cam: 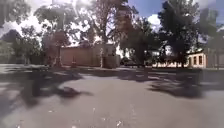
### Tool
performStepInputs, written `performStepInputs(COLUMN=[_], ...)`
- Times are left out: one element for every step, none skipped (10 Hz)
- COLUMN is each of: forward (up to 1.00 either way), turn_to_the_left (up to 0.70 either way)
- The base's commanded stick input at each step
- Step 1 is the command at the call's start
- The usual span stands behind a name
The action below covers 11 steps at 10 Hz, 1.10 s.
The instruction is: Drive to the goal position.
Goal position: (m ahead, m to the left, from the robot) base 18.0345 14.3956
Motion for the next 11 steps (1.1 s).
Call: performStepInputs(forward=[0.85, 0.85, 0.85, 0.85, 0.85, 0.85, 0.85, 0.85, 0.85, 0.85, 0.85], turn_to_the_left=[0.0, 0.0, 0.0, 0.0, 0.0, 0.0, 0.0, 0.0, 0.0, 0.0, 0.0])
